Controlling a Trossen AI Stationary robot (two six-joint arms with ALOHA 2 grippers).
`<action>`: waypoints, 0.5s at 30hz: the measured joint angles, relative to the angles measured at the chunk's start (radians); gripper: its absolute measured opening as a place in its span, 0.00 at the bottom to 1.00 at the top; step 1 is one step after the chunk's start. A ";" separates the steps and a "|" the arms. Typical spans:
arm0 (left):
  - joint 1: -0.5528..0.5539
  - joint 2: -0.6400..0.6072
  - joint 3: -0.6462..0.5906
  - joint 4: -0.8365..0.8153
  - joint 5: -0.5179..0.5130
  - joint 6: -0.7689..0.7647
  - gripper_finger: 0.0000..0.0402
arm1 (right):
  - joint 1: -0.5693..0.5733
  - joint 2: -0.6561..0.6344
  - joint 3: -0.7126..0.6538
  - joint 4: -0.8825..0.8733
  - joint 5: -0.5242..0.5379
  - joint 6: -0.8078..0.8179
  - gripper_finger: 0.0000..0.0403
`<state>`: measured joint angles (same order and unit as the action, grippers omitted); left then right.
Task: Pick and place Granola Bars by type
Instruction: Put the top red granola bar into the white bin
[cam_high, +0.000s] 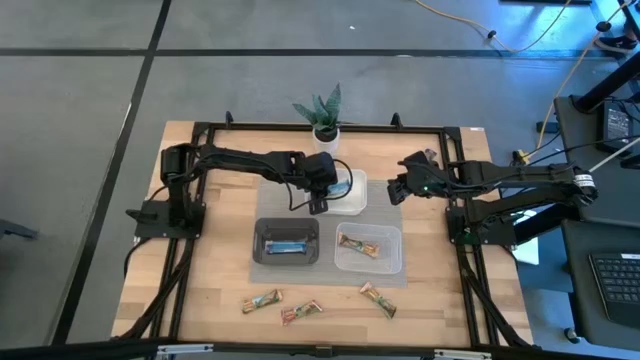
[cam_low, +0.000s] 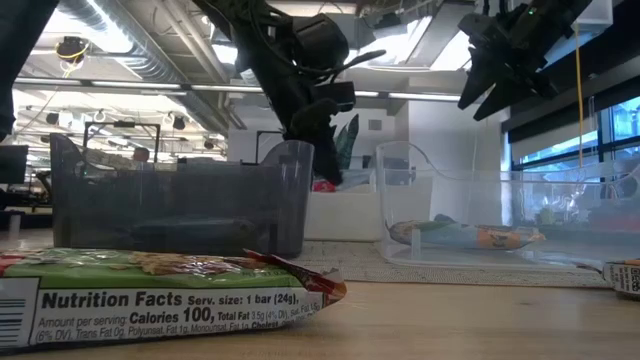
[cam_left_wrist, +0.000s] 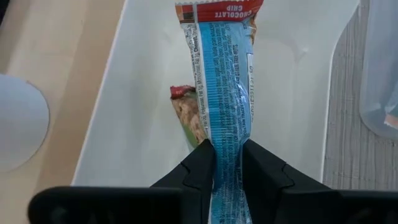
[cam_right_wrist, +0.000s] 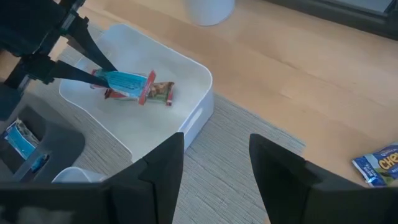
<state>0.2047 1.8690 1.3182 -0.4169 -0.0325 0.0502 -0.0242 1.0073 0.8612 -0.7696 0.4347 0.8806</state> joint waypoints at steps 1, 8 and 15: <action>0.000 -0.001 0.000 0.000 0.000 0.000 0.16 | 0.000 0.000 0.000 -0.003 0.000 0.000 0.46; 0.000 -0.003 0.000 -0.005 0.000 -0.013 0.17 | 0.000 0.000 0.000 -0.002 0.000 0.000 0.46; 0.000 -0.004 0.000 -0.002 0.000 -0.028 0.26 | 0.000 0.000 0.000 -0.002 -0.001 0.000 0.46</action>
<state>0.2047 1.8652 1.3186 -0.4187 -0.0326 0.0219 -0.0242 1.0077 0.8612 -0.7716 0.4341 0.8810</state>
